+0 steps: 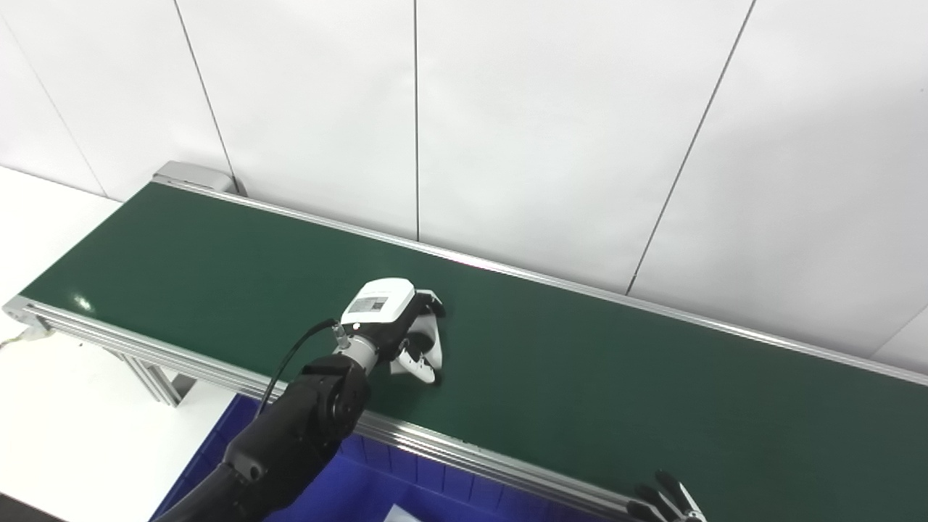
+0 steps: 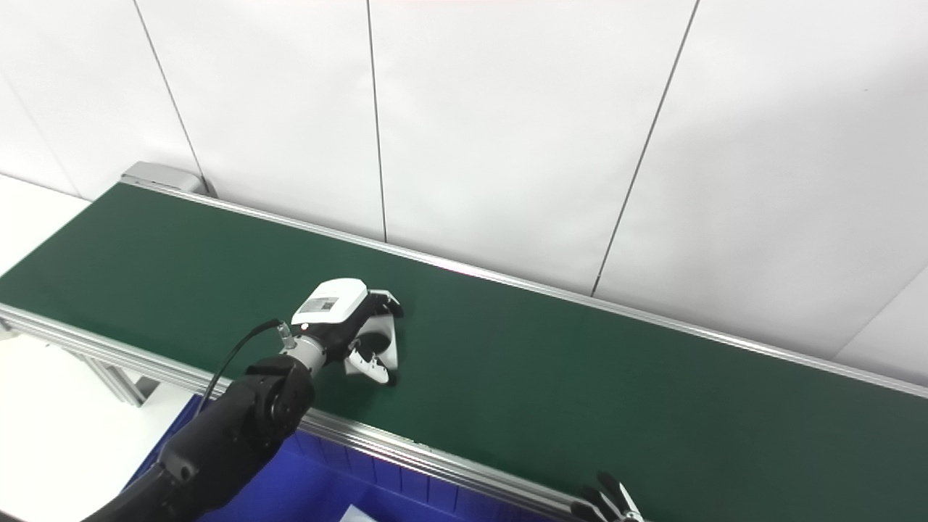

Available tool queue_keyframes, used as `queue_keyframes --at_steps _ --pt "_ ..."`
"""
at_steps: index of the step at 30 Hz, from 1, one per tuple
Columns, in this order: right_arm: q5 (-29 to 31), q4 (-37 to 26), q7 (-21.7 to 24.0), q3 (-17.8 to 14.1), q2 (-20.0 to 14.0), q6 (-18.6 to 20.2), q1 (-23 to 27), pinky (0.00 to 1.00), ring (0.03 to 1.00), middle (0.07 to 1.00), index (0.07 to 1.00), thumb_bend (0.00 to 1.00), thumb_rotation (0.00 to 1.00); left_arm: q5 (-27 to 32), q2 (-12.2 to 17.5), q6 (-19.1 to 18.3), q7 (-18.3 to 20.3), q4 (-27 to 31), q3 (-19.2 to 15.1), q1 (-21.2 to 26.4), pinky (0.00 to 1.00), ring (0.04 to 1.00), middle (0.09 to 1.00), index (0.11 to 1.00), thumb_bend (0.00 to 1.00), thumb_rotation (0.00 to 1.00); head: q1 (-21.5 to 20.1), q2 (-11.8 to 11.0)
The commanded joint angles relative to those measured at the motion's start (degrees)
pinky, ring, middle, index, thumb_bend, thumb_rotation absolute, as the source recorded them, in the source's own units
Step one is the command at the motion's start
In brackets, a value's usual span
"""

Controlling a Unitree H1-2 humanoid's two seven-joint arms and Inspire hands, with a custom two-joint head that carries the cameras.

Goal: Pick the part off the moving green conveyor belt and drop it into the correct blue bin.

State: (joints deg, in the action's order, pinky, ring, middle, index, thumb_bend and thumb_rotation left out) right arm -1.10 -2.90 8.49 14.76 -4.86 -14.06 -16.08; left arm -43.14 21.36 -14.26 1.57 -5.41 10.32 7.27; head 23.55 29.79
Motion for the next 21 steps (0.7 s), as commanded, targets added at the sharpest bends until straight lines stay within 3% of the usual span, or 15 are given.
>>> queue_keyframes --at_steps 1,7,21 --pt "0.4 -2.5 0.5 -0.1 0.4 -3.2 -0.1 0.71 0.782 0.829 0.903 0.67 0.52 2.3 0.9 2.8 -1.3 0.0 -1.1 0.5 0.38 0.387 0.471 0.561 0.5 0.0 0.0 0.2" --pt "0.6 -3.1 0.5 -0.3 0.2 -2.9 -0.2 0.71 0.779 0.828 0.899 0.67 0.52 4.8 1.9 5.5 -1.6 -0.2 -1.8 -0.8 0.37 0.406 0.495 0.561 0.47 0.0 0.1 0.5" --pt "0.8 -3.3 0.6 -0.6 -0.1 -3.1 -0.3 0.7 0.779 0.833 0.902 0.66 0.52 6.0 1.4 5.3 -1.4 2.7 -2.8 -2.1 0.35 0.402 0.484 0.572 0.47 0.0 -0.1 0.8"
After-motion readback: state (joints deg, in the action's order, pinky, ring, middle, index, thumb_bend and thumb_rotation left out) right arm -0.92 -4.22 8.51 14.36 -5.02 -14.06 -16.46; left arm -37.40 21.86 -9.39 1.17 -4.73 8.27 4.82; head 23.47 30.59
